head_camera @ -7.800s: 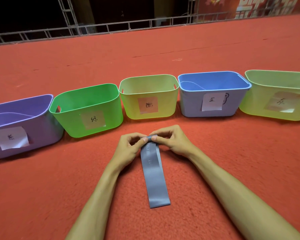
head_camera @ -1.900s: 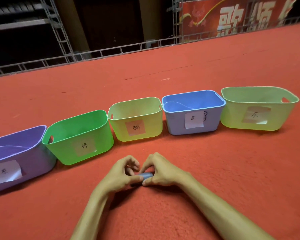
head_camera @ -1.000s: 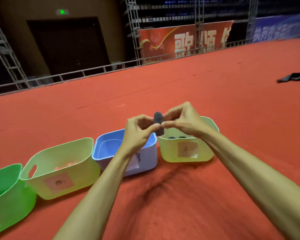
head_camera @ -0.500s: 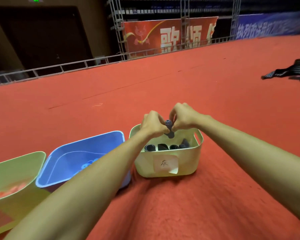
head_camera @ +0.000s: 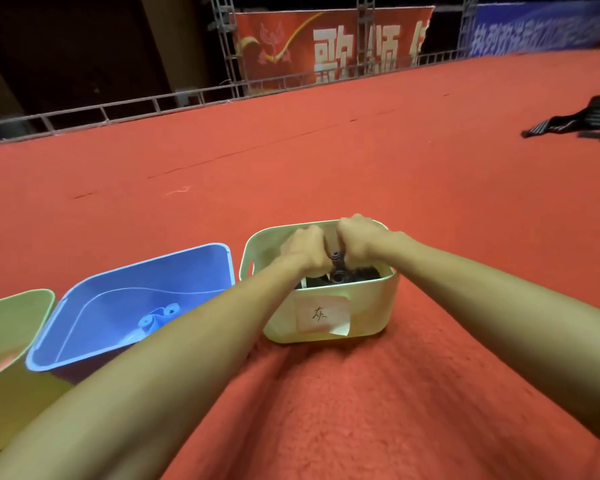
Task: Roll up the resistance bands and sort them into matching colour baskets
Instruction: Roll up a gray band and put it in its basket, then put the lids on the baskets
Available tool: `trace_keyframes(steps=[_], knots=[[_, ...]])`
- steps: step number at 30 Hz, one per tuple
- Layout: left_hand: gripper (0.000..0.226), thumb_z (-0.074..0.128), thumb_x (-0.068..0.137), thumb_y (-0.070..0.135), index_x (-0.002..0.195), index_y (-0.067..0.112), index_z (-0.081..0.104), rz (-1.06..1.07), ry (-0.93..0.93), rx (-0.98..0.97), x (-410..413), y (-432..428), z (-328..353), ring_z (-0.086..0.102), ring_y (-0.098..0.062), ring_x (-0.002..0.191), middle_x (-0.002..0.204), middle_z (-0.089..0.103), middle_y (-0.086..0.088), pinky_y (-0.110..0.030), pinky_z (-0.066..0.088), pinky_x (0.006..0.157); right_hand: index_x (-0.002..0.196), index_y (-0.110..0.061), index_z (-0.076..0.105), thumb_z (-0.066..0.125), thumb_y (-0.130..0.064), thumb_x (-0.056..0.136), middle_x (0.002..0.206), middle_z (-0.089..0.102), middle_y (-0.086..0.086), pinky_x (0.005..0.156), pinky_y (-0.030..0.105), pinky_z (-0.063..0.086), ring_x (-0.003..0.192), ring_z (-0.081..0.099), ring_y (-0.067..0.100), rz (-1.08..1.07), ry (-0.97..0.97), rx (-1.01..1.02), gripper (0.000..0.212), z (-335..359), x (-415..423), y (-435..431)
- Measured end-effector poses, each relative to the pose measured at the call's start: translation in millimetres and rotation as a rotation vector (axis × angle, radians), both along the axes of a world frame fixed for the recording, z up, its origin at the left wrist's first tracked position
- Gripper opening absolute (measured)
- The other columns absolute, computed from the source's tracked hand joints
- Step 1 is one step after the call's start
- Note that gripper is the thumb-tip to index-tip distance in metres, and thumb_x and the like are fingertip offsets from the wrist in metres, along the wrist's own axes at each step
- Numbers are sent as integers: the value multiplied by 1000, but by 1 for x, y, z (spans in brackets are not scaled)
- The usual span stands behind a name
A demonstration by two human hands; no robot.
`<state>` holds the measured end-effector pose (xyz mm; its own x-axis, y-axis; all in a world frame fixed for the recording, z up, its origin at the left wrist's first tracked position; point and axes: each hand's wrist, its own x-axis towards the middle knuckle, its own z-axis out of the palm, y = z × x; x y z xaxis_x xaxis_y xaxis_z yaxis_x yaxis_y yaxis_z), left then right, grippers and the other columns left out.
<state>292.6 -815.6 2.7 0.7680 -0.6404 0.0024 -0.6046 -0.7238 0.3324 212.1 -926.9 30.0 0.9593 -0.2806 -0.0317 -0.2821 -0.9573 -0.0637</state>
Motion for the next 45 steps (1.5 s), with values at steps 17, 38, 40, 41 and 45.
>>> trace_keyframes(steps=[17,38,40,41,45], knots=[[15,73,81,21,92,21,83,-52,134,-216,-19,75,48,72,-18,93,91,80,2,-33,57,83,89,-14,57,74,-25,85,95,60,17,71,37,46,89,60,38,-58,-191,60,21,55,-21,56],[75,33,99,70,160,28,33,512,-304,137,-117,665,50,22,-27,157,169,28,-6,-48,19,125,146,-15,46,19,-72,92,156,40,14,120,53,24,149,28,36,600,-277,92,84,14,-34,561],[82,27,92,73,159,27,37,597,-272,123,-138,736,35,28,-28,153,166,34,-6,-46,25,122,132,-13,57,27,-66,93,141,54,12,111,50,37,135,43,35,720,-338,133,72,0,-40,627],[88,22,86,75,156,26,42,634,-264,106,-149,771,26,33,-28,150,163,39,-5,-46,30,119,121,-12,62,36,-59,94,128,62,10,102,49,44,123,52,34,791,-398,183,60,-9,-44,660],[92,23,79,74,147,22,56,758,-290,-16,-197,890,-13,47,-26,141,152,54,-3,-46,39,114,93,-16,65,54,-39,87,88,67,3,72,43,53,87,60,29,1004,-602,352,26,-45,-65,782]])
